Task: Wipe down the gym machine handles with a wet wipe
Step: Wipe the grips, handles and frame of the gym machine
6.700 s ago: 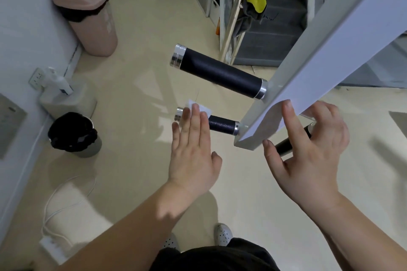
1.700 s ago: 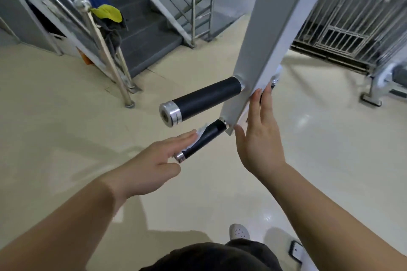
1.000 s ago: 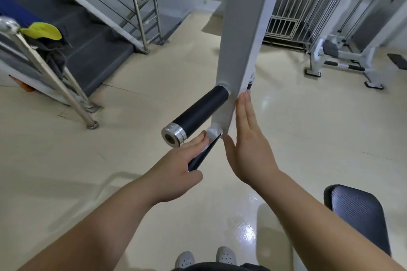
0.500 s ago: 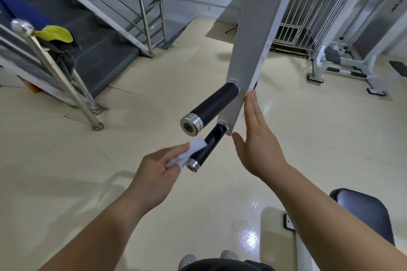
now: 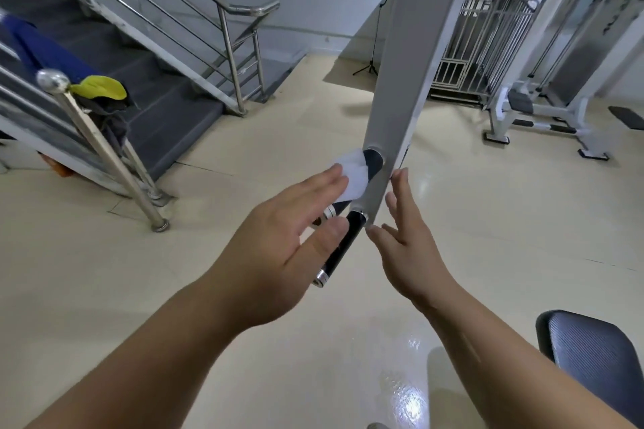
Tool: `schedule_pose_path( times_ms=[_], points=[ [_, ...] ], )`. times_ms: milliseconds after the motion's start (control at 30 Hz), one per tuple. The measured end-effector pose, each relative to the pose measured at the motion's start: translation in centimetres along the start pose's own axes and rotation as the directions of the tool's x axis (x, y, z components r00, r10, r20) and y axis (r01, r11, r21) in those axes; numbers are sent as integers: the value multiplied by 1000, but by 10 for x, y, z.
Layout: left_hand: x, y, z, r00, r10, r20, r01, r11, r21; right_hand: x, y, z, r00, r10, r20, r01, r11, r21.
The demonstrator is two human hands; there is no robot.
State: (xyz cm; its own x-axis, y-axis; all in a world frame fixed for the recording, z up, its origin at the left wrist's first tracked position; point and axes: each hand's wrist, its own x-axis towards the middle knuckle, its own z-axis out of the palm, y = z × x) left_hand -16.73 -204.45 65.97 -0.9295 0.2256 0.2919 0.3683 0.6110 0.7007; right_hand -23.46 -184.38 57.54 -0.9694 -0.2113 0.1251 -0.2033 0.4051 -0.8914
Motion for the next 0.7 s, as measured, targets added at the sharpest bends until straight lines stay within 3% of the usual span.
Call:
schedule_pose_path(
  times_ms=[67, 233, 333, 500, 633, 700],
  points=[
    [9, 1, -4, 998, -7, 62, 10, 999, -54, -2, -1, -3, 999, 38, -14, -37, 996, 83],
    [57, 6, -6, 954, -75, 292, 78, 997, 1, -6, -1, -2, 1000, 25, 10, -26, 997, 73],
    [72, 10, -2, 926, -140, 352, 225, 951, -214, -4, -1, -3, 999, 19, 31, -20, 999, 49],
    [44, 13, -11, 954, -59, 294, 167, 920, -355, -7, 1, -4, 996, 5, 89, -2, 999, -34],
    [17, 9, -14, 972, -34, 231, 87, 971, -221, -10, 1, -5, 998, 13, 59, -4, 988, -153],
    [24, 12, -17, 960, -50, 275, 106, 975, -194, -12, 1, -5, 999, 11, 43, -3, 981, -192]
  ],
)
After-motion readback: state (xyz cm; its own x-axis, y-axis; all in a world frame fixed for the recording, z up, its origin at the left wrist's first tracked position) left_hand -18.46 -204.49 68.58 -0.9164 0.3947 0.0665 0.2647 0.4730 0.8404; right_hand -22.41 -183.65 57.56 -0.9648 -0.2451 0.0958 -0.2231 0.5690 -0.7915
